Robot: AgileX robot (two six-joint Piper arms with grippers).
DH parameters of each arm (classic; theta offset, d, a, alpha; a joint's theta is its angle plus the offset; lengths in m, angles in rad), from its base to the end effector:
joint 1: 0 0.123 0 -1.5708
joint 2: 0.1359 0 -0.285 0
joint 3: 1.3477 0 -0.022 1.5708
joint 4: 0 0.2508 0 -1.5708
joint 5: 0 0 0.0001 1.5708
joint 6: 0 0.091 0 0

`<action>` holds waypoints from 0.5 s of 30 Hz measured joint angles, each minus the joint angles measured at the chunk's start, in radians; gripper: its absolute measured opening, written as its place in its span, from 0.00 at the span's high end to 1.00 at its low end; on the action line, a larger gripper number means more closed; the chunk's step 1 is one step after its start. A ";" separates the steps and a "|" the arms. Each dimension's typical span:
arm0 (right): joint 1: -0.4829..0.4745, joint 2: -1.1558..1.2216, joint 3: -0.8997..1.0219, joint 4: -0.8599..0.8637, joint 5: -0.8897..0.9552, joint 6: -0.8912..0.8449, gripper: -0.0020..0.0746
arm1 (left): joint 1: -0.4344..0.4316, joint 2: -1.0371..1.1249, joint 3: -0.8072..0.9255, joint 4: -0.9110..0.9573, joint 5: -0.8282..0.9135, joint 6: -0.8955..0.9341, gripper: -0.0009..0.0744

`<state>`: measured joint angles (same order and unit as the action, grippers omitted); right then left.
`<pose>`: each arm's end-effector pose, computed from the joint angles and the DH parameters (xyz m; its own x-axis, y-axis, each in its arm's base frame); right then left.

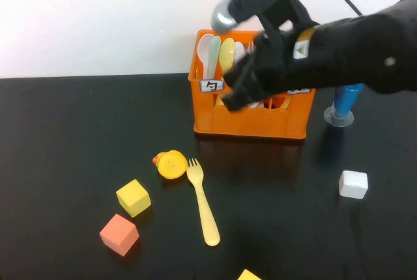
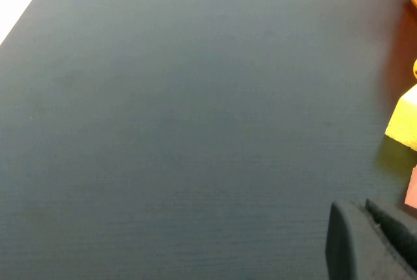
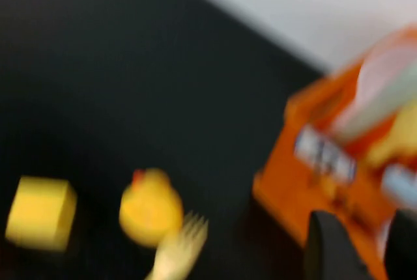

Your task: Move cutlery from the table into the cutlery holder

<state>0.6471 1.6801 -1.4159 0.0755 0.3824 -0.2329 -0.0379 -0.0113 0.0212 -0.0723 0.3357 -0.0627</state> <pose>0.3152 0.2414 0.3287 -0.3164 -0.4422 -0.8393 -0.6820 0.7210 -0.1228 0.0534 -0.0042 0.1764 -0.2603 -0.1208 -0.9579 0.0271 0.9908 -0.1323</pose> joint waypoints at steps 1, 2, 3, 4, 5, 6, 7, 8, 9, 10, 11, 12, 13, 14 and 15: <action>0.000 -0.016 0.000 0.000 0.067 -0.020 0.73 | 0.000 0.000 0.000 0.000 0.000 0.000 0.99; 0.000 -0.028 0.000 0.000 0.127 -0.040 0.75 | 0.000 0.000 0.000 0.000 0.000 0.000 0.99; 0.000 -0.042 0.000 0.000 0.180 -0.065 0.77 | 0.000 0.000 0.000 0.000 0.000 0.000 0.99; 0.000 -0.054 0.000 0.004 0.226 -0.087 0.79 | 0.000 0.000 0.000 0.000 0.000 0.000 0.99; 0.000 -0.065 0.000 0.012 0.261 -0.101 0.81 | 0.000 0.000 0.000 0.000 0.000 0.000 0.99; 0.000 -0.075 0.000 0.024 0.301 -0.111 0.83 | 0.000 0.000 0.000 0.000 0.000 0.000 0.99; 0.000 -0.083 0.000 0.040 0.343 -0.120 0.85 | 0.000 0.000 0.000 0.000 0.000 0.000 0.99; 0.002 -0.090 0.000 0.053 0.375 -0.124 0.86 | 0.000 0.000 0.000 0.000 0.000 0.002 0.99; 0.004 -0.096 0.007 0.070 0.416 -0.127 0.87 | 0.000 0.000 0.000 0.000 0.000 0.002 0.99; 0.007 -0.106 0.019 0.088 0.457 -0.130 0.88 | 0.000 0.000 0.000 0.000 0.000 0.002 0.99; 0.008 -0.115 0.035 0.102 0.488 -0.131 0.88 | 0.000 0.000 0.000 0.000 0.000 0.002 0.99; 0.013 -0.130 0.062 0.112 0.521 -0.139 0.88 | 0.000 0.000 0.000 0.000 0.000 0.002 0.99; 0.019 -0.150 0.096 0.118 0.540 -0.153 0.89 | 0.000 0.000 0.000 0.000 0.000 0.002 0.99; 0.025 -0.177 0.129 0.120 0.544 -0.167 0.89 | 0.000 0.000 0.000 0.000 0.000 0.002 0.99; 0.032 -0.211 0.172 0.128 0.540 -0.182 0.89 | 0.000 0.000 0.000 0.000 0.000 0.002 0.99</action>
<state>0.6790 1.4695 -1.2438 0.2030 0.9227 -0.4154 -0.0379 -0.0113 0.0212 -0.0723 0.3357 -0.0608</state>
